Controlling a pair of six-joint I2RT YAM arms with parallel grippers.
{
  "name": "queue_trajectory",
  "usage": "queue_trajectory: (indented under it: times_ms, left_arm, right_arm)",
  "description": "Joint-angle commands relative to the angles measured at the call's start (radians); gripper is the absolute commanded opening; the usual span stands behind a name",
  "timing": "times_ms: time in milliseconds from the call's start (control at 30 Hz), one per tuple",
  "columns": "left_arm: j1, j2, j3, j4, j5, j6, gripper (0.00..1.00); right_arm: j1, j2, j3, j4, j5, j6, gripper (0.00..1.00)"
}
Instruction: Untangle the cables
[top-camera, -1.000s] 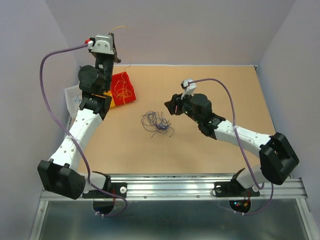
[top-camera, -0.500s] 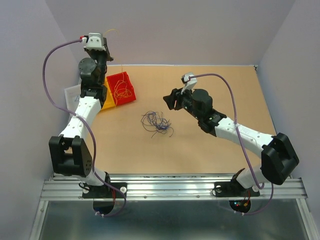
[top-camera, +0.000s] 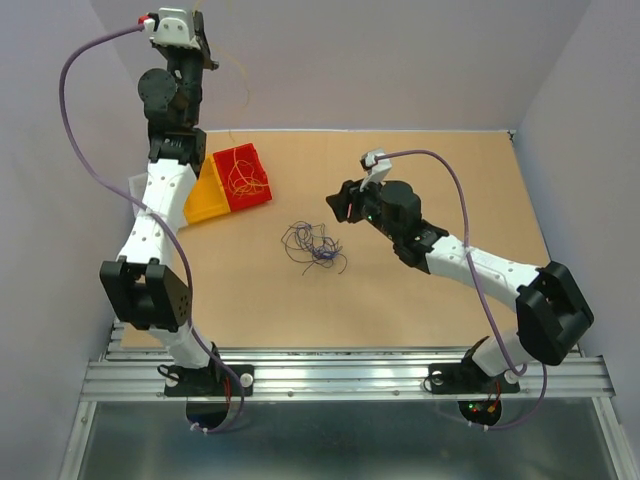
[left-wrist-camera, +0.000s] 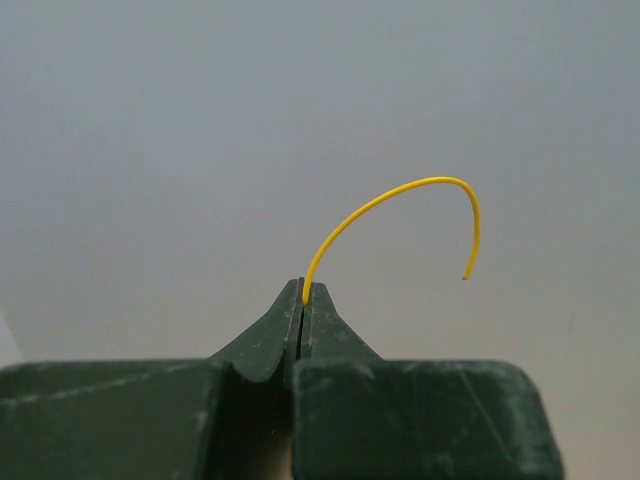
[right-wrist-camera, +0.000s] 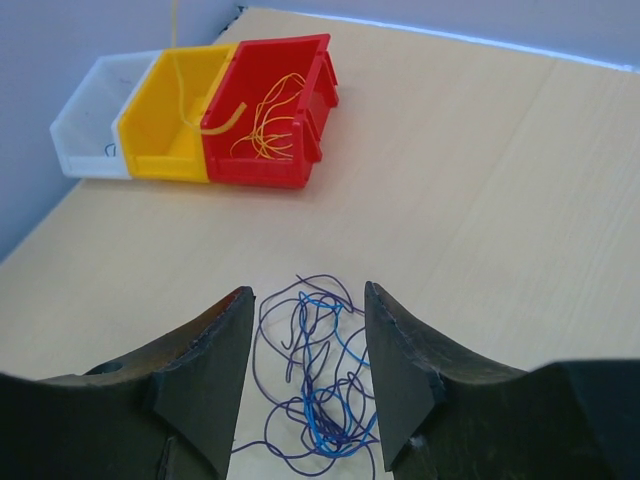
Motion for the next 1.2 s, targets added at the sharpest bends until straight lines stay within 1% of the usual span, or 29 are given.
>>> queue_trajectory:
  times_ms: [0, 100, 267, 300, 533, 700, 900, 967, 1067, 1167]
  left_arm:
    - [0.001, 0.087, 0.114, -0.046, -0.009, 0.052, 0.0]
    - [0.001, 0.139, 0.186, -0.057, -0.012, 0.078, 0.0]
    - [0.001, 0.205, 0.2, -0.054, -0.009, 0.129, 0.0]
    - [0.001, 0.225, 0.202, -0.051, -0.036, 0.137, 0.0]
    - [0.046, 0.292, 0.217, -0.021, -0.038, 0.128, 0.0]
    - [0.066, 0.325, 0.274, -0.018, -0.03, 0.121, 0.0]
    - [0.066, 0.328, 0.304, -0.021, -0.019, 0.122, 0.0]
    - [0.066, 0.32, 0.307, -0.026, -0.006, 0.096, 0.0]
    - [0.063, 0.288, 0.286, -0.031, 0.051, 0.059, 0.0]
    - [0.05, 0.259, 0.265, -0.026, 0.076, 0.062, 0.0]
  right_arm:
    - [0.004, -0.004, -0.021, 0.07, -0.002, 0.01, 0.54]
    - [0.006, -0.007, -0.027, 0.075, -0.006, 0.011, 0.53]
    - [0.004, -0.015, -0.042, 0.083, -0.011, 0.011, 0.53]
    - [0.006, -0.017, -0.048, 0.084, -0.011, 0.011, 0.53]
    - [0.004, -0.023, -0.065, 0.093, -0.008, 0.011, 0.53]
    - [0.006, -0.015, -0.065, 0.098, -0.009, 0.01, 0.53]
    - [0.004, -0.014, -0.067, 0.1, -0.011, 0.013, 0.53]
    - [0.006, -0.014, -0.067, 0.101, -0.011, 0.011, 0.53]
    - [0.006, -0.013, -0.068, 0.104, -0.011, 0.013, 0.53]
    - [0.004, -0.013, -0.067, 0.104, -0.014, 0.013, 0.53]
